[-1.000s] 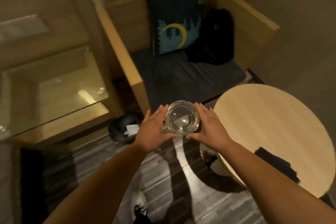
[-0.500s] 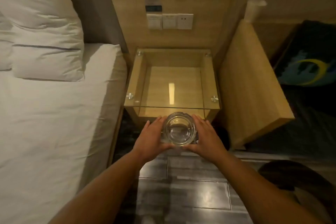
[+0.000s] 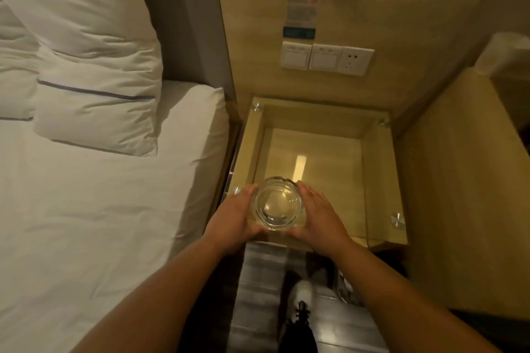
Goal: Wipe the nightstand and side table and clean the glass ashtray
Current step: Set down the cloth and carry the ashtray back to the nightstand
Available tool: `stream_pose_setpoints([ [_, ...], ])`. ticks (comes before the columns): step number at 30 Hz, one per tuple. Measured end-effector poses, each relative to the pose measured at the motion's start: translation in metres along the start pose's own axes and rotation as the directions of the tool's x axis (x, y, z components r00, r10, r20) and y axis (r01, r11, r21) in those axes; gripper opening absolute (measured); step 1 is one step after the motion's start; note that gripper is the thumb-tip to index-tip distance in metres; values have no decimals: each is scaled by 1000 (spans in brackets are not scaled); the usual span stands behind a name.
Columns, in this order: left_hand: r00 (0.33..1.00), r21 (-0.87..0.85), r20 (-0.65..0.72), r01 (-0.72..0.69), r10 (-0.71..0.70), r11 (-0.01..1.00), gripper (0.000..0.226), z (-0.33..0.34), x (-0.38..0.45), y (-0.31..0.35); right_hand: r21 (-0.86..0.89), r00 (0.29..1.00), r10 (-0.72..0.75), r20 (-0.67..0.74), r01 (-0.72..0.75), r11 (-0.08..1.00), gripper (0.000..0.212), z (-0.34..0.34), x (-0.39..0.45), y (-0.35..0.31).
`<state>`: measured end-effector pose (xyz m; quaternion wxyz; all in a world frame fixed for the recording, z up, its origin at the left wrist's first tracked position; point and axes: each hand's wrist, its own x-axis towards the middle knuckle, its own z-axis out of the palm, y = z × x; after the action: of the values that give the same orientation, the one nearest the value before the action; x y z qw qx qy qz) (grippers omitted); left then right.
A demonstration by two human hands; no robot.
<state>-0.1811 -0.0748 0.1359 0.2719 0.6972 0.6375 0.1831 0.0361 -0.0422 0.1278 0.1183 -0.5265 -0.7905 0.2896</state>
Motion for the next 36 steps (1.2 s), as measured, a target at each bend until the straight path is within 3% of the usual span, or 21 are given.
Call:
stream_pose_setpoints([
  [11, 998, -61, -42, 48, -51, 997, 93, -10, 190, -34, -11, 994, -72, 84, 73, 997, 117, -37, 204, 66],
  [19, 997, -42, -49, 55, -57, 998, 93, -24, 287, -80, 27, 995, -56, 81, 54, 998, 119, -23, 313, 85],
  [36, 1000, -56, -29, -12, 11, 998, 92, -14, 385, -160, -41, 999, 32, 21, -32, 999, 121, 19, 413, 112],
])
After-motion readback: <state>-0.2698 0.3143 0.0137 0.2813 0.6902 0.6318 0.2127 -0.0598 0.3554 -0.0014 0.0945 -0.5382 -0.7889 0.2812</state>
